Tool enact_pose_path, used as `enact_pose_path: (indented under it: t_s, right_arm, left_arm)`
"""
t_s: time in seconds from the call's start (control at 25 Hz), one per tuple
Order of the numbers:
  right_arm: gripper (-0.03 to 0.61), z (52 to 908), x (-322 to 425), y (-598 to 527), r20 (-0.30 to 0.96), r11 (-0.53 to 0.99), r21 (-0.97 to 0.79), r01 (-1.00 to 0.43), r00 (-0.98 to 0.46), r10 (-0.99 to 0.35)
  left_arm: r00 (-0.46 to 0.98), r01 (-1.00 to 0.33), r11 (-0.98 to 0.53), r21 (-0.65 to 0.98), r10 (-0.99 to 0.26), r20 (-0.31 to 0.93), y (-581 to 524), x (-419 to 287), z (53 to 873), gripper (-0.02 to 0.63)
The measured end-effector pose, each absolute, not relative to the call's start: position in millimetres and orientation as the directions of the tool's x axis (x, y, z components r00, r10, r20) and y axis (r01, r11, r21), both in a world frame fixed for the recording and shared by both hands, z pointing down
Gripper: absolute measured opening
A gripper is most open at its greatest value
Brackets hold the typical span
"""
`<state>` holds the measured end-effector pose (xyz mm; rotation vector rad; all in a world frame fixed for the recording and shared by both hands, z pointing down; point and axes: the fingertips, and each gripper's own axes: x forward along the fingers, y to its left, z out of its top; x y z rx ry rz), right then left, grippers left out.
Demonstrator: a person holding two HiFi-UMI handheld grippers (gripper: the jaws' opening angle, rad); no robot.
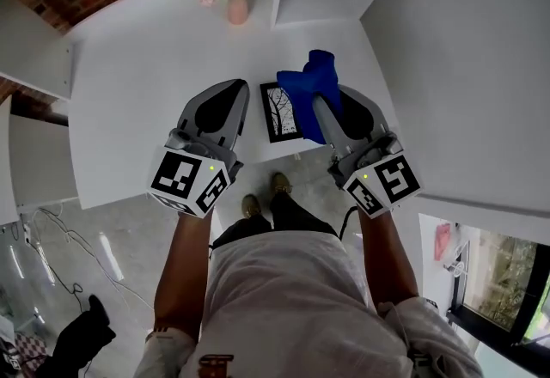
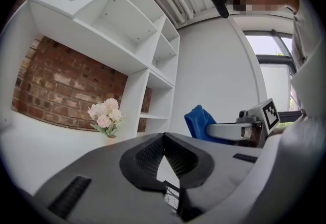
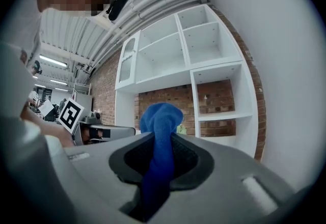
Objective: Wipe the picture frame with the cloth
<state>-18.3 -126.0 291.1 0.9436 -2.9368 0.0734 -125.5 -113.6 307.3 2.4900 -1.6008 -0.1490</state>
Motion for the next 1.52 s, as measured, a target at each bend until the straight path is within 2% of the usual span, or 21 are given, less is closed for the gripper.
enact_pose_path:
  t_s: [0.56, 0.76, 1.16, 1.52]
  right_arm:
    - [0.075, 323.5, -12.9, -183.8, 0.124, 0.856, -0.118, -0.503, -0.863, -0.490]
    - [0.075, 335.9, -20.4, -193.7, 0.174, 0.855, -0.139, -0.500, -0.862, -0.476]
    - [0.075, 388.9, -40.2, -202.7, 0.368, 0.800, -0.171, -0.574, -0.791, -0.489]
    - [0.076, 445.3, -57.0, -200.0, 0.550, 0.781, -0.152, -0.605, -0.708, -0.442]
  left_arm:
    - [0.299, -0.942, -0.257, 0.218, -0.936, 0.188, -164.7, -117.0, 354.5, 0.001]
    - [0.289, -0.944, -0.222, 0.244, -0.913, 0.289, -173.1, -118.9, 379.9, 0.010]
    - [0.342, -0.934, -0.209, 0.288, -0.751, 0.565, -174.5, -117.2, 460.8, 0.147]
    - [0.349, -0.937, -0.215, 0.275, -0.600, 0.720, -169.2, -108.3, 519.3, 0.188]
